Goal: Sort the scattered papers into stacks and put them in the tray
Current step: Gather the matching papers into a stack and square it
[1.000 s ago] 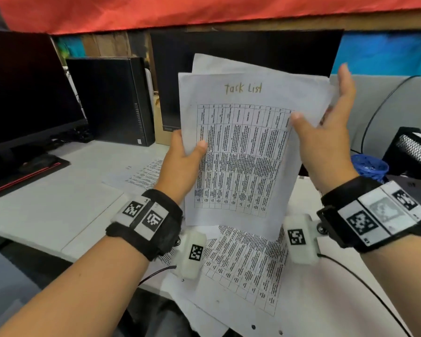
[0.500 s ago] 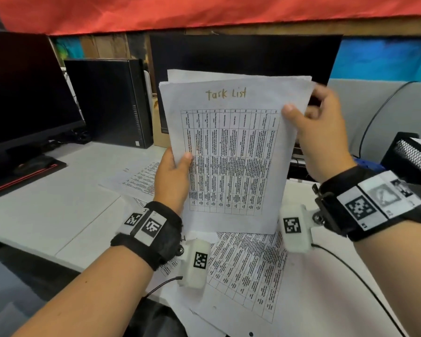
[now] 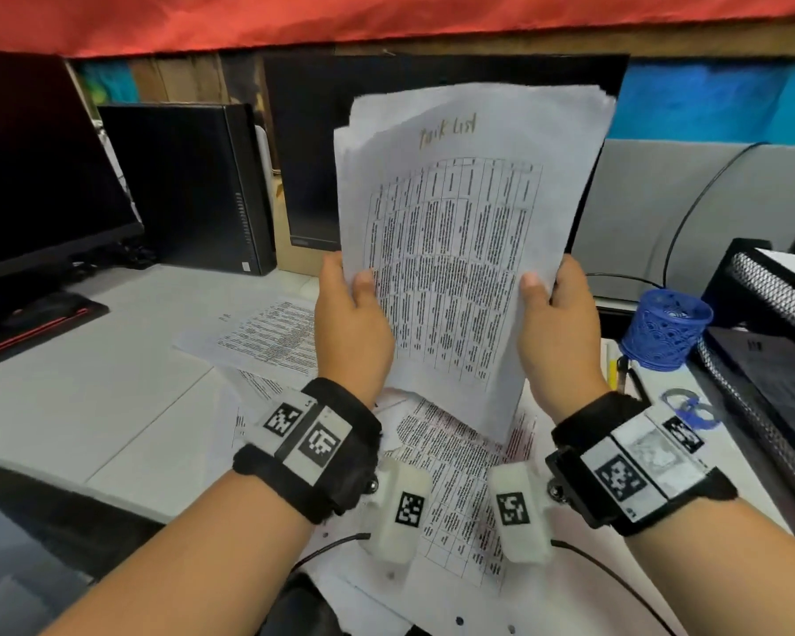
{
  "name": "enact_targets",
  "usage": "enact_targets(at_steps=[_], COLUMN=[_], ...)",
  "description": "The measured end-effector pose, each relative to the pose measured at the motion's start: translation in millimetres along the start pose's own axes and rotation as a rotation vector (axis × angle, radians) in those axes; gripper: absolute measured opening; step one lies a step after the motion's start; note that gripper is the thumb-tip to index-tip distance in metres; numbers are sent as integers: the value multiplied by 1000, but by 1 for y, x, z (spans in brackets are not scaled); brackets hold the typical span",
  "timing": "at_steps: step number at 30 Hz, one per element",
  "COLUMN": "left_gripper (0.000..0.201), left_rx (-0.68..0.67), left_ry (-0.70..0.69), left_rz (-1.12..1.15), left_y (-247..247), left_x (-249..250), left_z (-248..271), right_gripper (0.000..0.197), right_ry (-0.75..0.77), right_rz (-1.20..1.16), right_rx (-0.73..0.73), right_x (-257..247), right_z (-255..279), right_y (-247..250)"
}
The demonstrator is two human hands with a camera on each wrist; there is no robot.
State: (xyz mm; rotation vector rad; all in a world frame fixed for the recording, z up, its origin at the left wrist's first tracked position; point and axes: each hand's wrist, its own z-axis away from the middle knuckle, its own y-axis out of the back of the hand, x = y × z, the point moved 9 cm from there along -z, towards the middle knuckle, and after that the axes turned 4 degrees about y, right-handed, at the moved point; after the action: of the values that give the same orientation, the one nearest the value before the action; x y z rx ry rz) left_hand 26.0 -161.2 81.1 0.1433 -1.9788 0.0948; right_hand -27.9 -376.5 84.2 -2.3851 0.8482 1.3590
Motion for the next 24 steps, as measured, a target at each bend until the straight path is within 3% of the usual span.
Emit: enact_targets(at_steps=[2, 6, 10, 15, 18, 24], left_gripper=[17, 25, 21, 12, 14, 27], left_rx=[2, -22, -64, -30, -75, -176], left_ry=[31, 114, 167, 240, 244, 284], left_rz=[23, -1, -107, -87, -98, -49], left_y=[-3, -11, -17, -9, -11, -20], left_x=[-8, -34, -52, -62, -58, -50], left_z=[6, 6, -3, -12, -16, -17], right_gripper=[21, 34, 43, 36, 28, 20], right_ry=[-21, -219, -290, -287, -258, -338], right_rz=[9, 18, 41, 43, 40, 90], right_rx=[-32, -146, -159, -128, -117, -239], right_x=[8, 49, 68, 69, 59, 62], right_z=[10, 22, 19, 12, 6, 13], right_y=[-3, -12, -10, 0, 10, 34])
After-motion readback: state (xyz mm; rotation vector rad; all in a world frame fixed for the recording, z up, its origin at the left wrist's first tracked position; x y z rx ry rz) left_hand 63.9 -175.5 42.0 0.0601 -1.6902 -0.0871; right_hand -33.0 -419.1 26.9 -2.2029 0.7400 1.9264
